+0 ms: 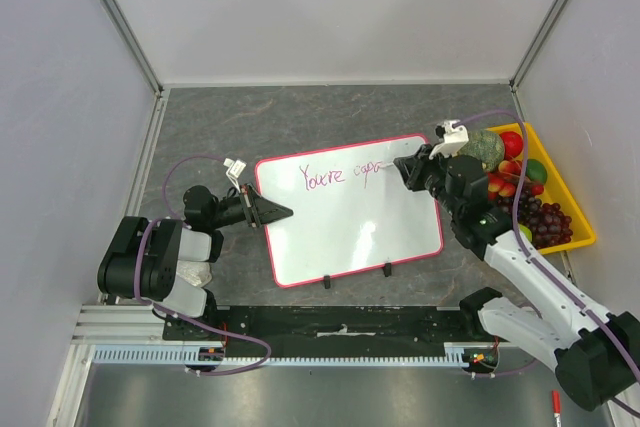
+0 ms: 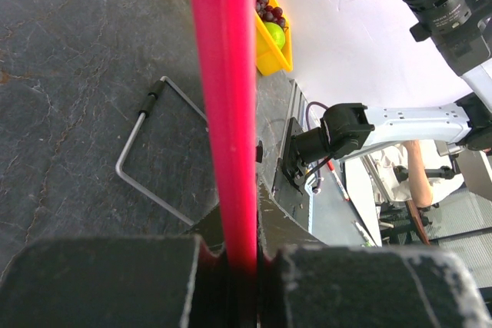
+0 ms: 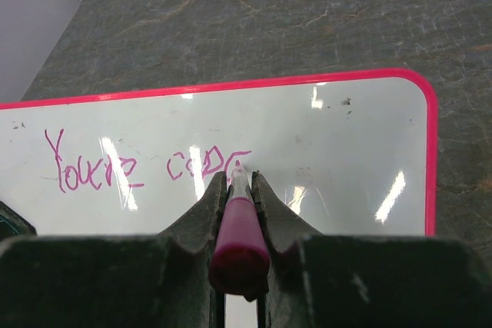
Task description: Write a sentence on the whiteboard
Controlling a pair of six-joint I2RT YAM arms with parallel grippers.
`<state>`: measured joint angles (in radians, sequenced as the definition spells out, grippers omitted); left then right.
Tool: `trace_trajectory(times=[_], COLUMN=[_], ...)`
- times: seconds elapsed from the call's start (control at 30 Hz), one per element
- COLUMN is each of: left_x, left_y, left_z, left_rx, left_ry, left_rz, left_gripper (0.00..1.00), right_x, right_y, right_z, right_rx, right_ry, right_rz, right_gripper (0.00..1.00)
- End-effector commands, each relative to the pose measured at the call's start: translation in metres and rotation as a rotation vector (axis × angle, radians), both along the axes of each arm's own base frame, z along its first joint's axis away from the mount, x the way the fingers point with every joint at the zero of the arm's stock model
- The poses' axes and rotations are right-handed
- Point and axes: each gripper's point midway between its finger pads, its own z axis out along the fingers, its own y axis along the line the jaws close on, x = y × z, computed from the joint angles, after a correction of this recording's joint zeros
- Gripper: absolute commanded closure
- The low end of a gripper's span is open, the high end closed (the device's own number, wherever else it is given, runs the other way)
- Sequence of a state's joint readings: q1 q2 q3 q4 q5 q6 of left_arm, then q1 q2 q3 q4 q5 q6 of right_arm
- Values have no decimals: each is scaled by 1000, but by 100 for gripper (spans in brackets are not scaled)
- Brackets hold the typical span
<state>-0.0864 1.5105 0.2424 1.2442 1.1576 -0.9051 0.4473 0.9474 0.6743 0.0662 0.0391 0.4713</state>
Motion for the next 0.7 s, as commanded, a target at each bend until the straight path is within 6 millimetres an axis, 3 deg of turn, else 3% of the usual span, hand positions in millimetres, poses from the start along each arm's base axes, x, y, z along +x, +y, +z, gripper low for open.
trace_trajectory(times=[0.0,0.33,0.67], left_x=[-2,-2,-1], left_y=[0,0,0], left_z=[-7,-7,-7], left_rx=[28,28,27], left_ry=[-69,-72,-69], left_rz=[-7,-6,-6], left_gripper=[98,98,98], right_x=[-7,-3,9], right_y=[-7,-10,-16], right_z=[-14,-2,43], right_rx=[-36,-35,5], right_ry=[31,5,-91], right_rz=[0,-25,-84], right_gripper=[100,100,100])
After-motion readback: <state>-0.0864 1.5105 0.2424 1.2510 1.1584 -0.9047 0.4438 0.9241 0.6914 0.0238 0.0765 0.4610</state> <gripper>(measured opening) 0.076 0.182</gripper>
